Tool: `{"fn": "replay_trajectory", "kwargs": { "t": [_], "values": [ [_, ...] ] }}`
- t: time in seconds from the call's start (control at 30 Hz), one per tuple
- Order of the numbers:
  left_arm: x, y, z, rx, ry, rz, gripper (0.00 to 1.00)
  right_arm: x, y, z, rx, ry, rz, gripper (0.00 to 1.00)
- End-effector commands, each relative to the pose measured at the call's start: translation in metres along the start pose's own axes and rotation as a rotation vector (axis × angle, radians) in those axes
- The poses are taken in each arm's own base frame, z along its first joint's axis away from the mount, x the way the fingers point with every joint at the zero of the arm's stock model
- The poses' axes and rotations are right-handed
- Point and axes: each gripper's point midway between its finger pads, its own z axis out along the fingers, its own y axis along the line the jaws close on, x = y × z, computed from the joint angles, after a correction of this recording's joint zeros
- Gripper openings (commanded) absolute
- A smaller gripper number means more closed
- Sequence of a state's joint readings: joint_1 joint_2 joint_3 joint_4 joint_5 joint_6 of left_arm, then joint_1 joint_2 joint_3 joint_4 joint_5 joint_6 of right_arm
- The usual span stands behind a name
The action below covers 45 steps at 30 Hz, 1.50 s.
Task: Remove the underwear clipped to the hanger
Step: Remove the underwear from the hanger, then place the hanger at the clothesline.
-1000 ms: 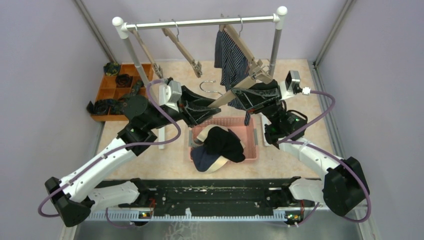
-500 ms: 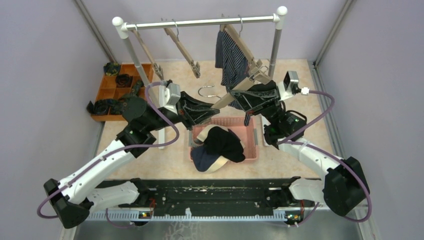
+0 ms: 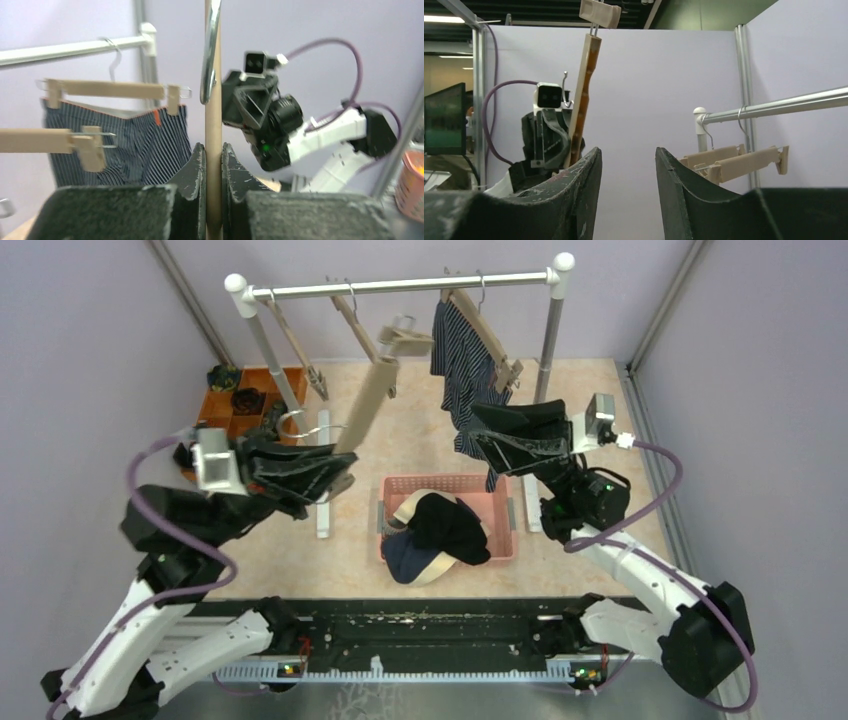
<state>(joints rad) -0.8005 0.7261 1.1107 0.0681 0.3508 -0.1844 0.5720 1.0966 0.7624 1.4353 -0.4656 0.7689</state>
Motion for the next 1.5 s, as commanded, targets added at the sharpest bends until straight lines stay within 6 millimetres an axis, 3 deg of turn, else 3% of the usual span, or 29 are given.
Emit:
{"fn": "replay_trajectory", "kwargs": {
  "t": [0.0, 0.23, 0.43, 0.67, 0.93, 1.2, 1.47],
  "values": [
    [-0.029, 0.024, -0.019, -0.205, -0.051, -0.023, 0.0, -0.014, -0.001, -0.005, 0.056, -0.009, -0.122, 0.44],
    [-0.019, 0.053, -0.049, -0.433, -0.035, -0.098, 0.0, -0.016, -0.008, -0.017, 0.143, 0.026, -0.189, 0.44],
    [-0.018, 0.089, -0.097, -0.732, -0.054, -0.117, 0.0, -0.016, -0.011, -0.023, 0.177, 0.037, -0.211, 0.44],
    [-0.017, 0.11, -0.128, -0.91, -0.065, -0.092, 0.0, -0.013, -0.015, -0.029, 0.208, 0.051, -0.218, 0.44],
    [0.005, 0.132, -0.164, -1.137, -0.021, -0.104, 0.0, -0.012, -0.02, -0.031, 0.229, 0.048, -0.217, 0.44],
    [0.014, 0.137, -0.162, -1.16, 0.0, -0.096, 0.0, -0.014, -0.016, -0.032, 0.221, 0.037, -0.221, 0.43],
    [0.026, 0.139, -0.138, -1.101, 0.044, -0.09, 0.0, -0.019, -0.012, -0.034, 0.219, 0.028, -0.234, 0.43]
  ]
}}
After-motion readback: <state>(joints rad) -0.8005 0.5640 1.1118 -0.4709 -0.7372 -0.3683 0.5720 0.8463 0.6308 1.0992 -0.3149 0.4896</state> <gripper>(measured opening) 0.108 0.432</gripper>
